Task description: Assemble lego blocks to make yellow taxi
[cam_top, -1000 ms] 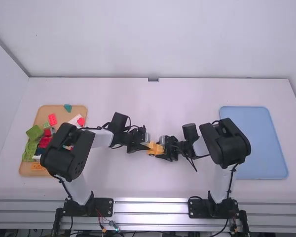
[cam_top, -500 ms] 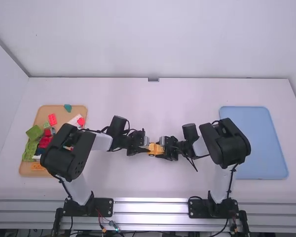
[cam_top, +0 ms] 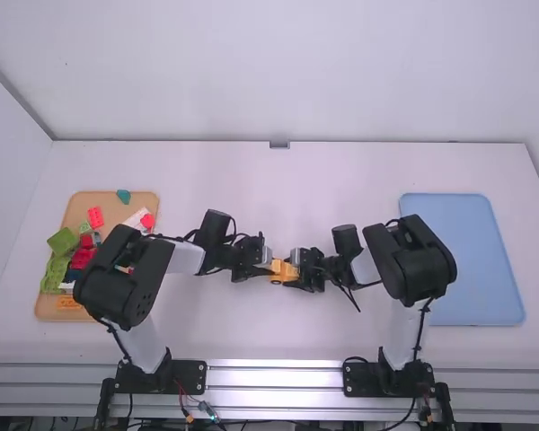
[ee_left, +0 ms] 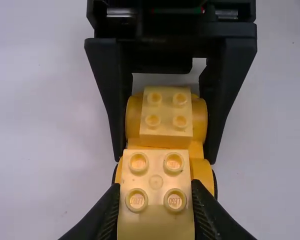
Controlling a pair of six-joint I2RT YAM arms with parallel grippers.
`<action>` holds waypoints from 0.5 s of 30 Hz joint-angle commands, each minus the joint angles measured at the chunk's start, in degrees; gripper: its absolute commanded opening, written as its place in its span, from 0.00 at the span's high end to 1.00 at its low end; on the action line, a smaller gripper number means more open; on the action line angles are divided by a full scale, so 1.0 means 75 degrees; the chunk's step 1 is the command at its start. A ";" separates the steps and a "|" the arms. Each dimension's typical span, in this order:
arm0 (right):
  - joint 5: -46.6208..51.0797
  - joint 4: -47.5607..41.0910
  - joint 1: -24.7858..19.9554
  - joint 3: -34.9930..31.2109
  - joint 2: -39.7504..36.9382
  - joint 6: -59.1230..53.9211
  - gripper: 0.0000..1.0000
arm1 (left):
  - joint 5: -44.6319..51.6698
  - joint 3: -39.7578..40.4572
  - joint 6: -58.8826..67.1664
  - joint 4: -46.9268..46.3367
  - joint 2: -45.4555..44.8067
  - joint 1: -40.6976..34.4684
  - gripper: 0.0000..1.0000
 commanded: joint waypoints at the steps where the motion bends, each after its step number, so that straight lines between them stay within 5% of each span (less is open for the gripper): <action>1: -0.0265 0.0029 0.0017 0.0125 0.0105 0.0006 0.57 | 0.0163 -0.0058 -0.0061 -0.0009 -0.0105 -0.0050 0.98; 7: -0.0221 -0.0915 0.0064 0.0603 0.0105 -0.0259 0.54 | 0.0163 -0.0058 -0.0076 -0.0009 -0.0105 -0.0125 0.98; 12: 0.0160 -0.2372 0.0332 0.1201 0.0105 -0.0901 0.70 | -0.0090 -0.0058 -0.0058 0.0006 -0.0105 -0.0315 0.98; 15: 0.0224 -0.2748 0.0411 0.1381 0.0105 -0.0903 0.67 | -0.0589 -0.0058 -0.0338 0.0099 -0.0105 -0.0332 0.98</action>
